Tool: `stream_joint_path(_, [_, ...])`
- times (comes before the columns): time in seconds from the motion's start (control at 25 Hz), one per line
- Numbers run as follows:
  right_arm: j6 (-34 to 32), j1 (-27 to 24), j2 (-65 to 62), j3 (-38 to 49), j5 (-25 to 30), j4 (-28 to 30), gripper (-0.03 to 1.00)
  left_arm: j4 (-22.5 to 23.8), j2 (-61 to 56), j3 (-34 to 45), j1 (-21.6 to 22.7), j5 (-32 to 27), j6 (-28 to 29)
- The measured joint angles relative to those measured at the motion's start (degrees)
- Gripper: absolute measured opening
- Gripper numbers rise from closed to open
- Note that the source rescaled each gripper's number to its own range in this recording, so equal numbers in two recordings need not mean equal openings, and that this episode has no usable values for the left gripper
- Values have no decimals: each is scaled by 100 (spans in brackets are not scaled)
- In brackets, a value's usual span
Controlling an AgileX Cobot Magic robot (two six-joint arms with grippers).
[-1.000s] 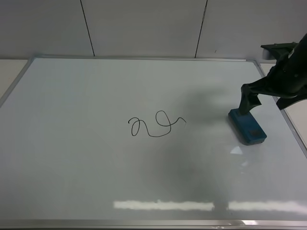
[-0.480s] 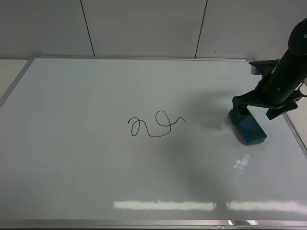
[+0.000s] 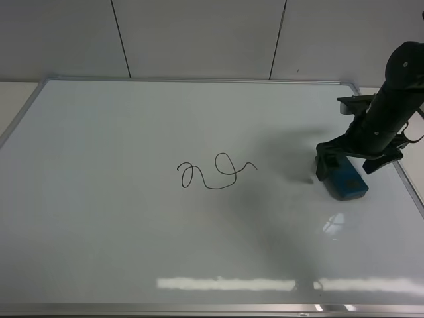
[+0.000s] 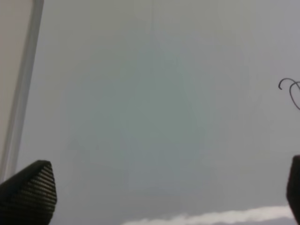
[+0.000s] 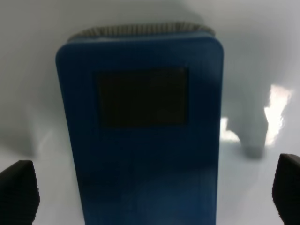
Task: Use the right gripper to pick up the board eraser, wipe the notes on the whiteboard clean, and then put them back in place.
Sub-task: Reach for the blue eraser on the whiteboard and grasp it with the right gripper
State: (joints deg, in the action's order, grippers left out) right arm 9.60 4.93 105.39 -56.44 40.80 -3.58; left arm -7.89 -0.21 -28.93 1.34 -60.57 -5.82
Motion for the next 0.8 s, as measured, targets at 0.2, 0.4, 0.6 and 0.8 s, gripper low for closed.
stream_joint_path(0.2, [0,0,0,0,-75,21,100,0,0,0,0,0,0])
stream_joint_path(0.4, [0,0,0,0,-93,21,97,0,0,0,0,0,0])
stream_joint_path(0.6, [-102,0,0,0,-99,40,9,0,0,0,0,0,0])
stream_joint_path(0.8, [-444,5,0,0,-131,275,3,0,0,0,0,0,0])
